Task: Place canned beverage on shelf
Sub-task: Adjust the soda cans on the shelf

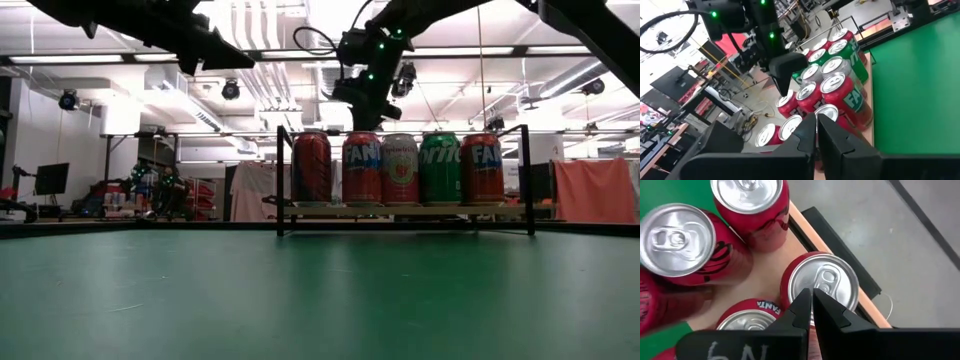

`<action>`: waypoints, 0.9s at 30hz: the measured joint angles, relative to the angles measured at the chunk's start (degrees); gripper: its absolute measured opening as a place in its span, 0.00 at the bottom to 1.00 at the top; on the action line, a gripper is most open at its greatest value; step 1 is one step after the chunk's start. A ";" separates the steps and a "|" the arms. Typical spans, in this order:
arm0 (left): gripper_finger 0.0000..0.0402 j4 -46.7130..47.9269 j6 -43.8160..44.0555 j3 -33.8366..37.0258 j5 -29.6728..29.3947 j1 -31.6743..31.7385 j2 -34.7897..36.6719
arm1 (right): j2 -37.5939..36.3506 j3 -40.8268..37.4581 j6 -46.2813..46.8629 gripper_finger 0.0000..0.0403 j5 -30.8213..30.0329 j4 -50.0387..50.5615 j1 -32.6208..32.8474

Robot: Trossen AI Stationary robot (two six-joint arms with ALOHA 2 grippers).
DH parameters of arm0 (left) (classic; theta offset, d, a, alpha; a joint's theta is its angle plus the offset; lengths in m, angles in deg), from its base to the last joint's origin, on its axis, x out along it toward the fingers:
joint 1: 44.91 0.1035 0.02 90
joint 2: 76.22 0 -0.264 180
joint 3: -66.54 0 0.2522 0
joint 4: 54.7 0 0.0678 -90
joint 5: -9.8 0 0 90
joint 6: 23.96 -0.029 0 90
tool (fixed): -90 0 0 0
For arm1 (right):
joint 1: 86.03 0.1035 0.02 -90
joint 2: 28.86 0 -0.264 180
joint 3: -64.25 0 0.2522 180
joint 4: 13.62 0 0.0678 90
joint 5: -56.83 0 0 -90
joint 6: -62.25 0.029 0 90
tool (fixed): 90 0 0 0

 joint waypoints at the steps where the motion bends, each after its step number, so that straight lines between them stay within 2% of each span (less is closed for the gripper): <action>1: 0.00 0.15 -0.04 0.00 0.05 -0.02 0.01 | 0.22 0.00 0.29 0.02 0.02 0.03 0.01; 10: 0.00 1.88 -1.03 0.00 -0.35 0.00 0.02 | 1.13 0.00 3.00 0.02 0.01 -0.99 0.71; 27: 0.00 2.31 -1.42 -0.07 -0.47 0.00 0.02 | 1.13 0.07 2.55 0.02 -0.45 -2.42 1.63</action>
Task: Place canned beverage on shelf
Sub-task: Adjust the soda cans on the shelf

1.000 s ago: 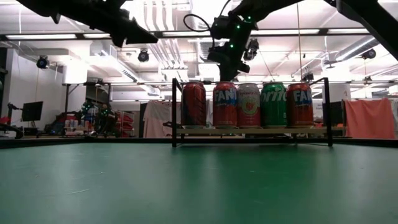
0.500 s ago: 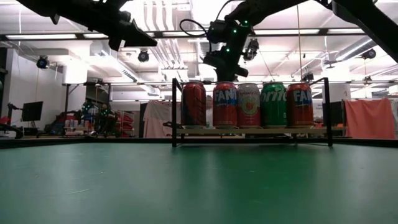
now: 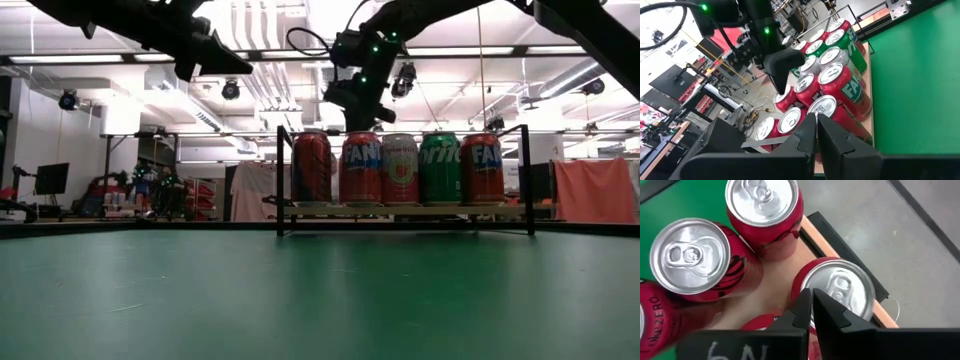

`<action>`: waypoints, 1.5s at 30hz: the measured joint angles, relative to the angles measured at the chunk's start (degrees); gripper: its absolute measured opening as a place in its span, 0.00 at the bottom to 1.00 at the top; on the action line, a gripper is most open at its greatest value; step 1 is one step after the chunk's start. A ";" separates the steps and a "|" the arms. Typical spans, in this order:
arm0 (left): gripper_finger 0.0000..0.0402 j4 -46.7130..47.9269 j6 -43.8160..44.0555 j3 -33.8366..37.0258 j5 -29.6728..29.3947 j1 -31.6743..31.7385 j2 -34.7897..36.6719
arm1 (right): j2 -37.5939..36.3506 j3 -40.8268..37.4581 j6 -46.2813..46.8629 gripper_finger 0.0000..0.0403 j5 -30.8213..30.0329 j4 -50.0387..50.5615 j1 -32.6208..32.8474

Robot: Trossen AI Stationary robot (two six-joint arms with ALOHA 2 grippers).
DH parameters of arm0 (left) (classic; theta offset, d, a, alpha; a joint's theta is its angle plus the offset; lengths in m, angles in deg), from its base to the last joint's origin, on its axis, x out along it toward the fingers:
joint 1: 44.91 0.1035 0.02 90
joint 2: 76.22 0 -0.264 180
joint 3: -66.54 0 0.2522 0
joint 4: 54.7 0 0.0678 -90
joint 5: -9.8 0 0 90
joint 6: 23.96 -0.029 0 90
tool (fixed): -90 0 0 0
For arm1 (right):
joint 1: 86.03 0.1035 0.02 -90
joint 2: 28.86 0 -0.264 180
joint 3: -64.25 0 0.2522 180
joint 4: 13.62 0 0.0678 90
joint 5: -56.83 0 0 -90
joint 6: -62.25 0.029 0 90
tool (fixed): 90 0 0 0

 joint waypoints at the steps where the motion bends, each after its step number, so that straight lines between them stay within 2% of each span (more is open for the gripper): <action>1: 0.00 -0.01 0.00 0.00 0.00 0.00 0.00 | -0.36 0.03 0.00 0.02 -0.34 0.00 0.02; 10: 0.00 -0.07 0.00 0.00 0.00 0.00 0.00 | -3.76 0.15 2.06 0.02 -0.19 4.53 1.54; 20: 0.00 -0.23 0.00 -0.02 0.00 -0.02 0.00 | -2.74 -0.15 2.69 0.02 -0.57 5.27 6.55; 24: 0.00 -0.23 0.00 -0.02 0.02 -0.02 0.00 | -2.60 -0.17 3.38 0.02 -1.38 5.25 6.88; 28: 0.00 -0.23 0.02 -0.04 0.03 -0.02 0.00 | -2.60 -0.17 3.73 0.02 -5.16 6.59 6.87; 45: 0.00 -0.14 0.02 -0.07 0.06 -0.02 0.00 | -2.69 -4.24 4.76 0.02 -5.29 4.20 7.26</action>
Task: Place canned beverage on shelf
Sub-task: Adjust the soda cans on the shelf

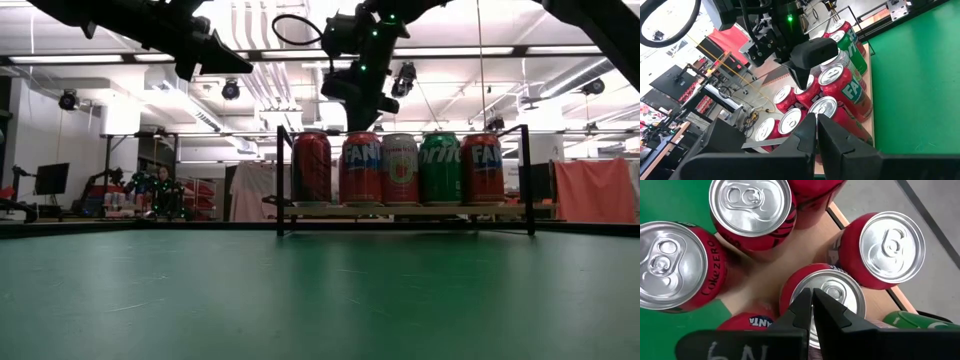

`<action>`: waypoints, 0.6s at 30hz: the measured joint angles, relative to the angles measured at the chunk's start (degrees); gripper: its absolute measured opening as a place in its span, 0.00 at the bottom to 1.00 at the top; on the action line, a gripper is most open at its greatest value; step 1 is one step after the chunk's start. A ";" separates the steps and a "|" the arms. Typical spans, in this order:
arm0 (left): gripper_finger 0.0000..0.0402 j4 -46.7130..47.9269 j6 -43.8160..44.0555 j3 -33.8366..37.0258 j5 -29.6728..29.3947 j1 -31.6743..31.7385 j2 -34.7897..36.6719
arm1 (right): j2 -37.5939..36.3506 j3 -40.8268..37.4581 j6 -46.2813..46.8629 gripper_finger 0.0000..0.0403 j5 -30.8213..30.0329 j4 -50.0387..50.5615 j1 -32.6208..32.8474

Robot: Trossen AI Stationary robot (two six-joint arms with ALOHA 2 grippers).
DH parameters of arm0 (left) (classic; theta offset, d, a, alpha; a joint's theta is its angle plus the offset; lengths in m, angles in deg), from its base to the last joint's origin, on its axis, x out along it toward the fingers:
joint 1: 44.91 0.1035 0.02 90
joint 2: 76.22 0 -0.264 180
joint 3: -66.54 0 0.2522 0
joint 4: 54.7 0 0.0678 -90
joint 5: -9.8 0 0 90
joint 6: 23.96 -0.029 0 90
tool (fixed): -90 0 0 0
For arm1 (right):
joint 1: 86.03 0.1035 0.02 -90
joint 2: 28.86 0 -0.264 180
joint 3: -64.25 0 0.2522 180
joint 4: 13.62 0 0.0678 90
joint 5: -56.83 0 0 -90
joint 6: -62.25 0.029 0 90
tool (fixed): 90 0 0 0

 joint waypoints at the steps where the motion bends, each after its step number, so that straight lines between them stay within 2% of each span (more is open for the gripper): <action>1: 0.00 0.00 0.00 0.00 0.01 0.00 0.00 | 0.00 0.00 0.00 0.02 0.01 -0.06 0.01; 18: 0.00 -0.04 0.00 0.00 0.10 0.00 0.00 | 0.00 -0.07 -0.02 0.02 0.12 -0.83 0.12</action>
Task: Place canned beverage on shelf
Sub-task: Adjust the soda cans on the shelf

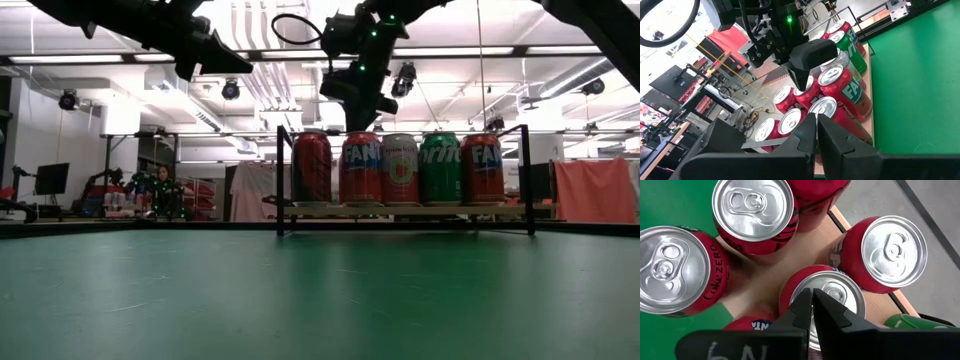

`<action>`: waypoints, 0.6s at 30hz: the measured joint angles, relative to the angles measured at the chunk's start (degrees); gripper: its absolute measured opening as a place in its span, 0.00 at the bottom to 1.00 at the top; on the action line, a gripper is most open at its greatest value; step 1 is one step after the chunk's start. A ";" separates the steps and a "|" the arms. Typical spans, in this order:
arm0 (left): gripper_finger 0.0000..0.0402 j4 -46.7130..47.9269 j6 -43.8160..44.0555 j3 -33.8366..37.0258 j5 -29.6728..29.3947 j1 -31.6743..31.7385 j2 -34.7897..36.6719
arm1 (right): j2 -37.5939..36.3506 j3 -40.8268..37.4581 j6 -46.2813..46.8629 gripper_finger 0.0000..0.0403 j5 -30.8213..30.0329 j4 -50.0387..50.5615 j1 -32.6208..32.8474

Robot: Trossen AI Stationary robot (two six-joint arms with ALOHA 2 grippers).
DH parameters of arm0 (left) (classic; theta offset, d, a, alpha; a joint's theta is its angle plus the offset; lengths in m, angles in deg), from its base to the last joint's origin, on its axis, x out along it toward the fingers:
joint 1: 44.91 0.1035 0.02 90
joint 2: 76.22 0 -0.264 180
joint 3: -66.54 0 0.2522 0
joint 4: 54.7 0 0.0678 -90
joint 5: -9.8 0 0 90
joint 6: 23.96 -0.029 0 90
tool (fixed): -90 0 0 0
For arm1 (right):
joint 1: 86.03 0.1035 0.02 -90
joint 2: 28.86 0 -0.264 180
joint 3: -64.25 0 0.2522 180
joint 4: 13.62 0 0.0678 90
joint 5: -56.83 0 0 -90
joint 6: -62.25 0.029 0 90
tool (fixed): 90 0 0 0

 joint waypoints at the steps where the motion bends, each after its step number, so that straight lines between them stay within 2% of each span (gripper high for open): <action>1: 0.00 0.00 0.00 0.00 0.00 0.00 0.00 | 0.00 0.00 -0.02 0.02 0.00 0.00 0.00; 7: 0.00 0.00 0.00 0.00 0.00 -0.02 0.00 | -0.16 0.70 -0.27 0.02 -0.27 -0.12 0.00; 12: 0.00 -0.05 0.01 0.00 0.02 -0.02 0.01 | -0.48 2.21 -1.62 0.02 -3.98 -0.51 -0.22; 18: 0.00 -0.26 0.01 0.00 0.02 -0.01 0.01 | 0.27 1.60 -3.46 0.02 -5.14 -5.52 -3.65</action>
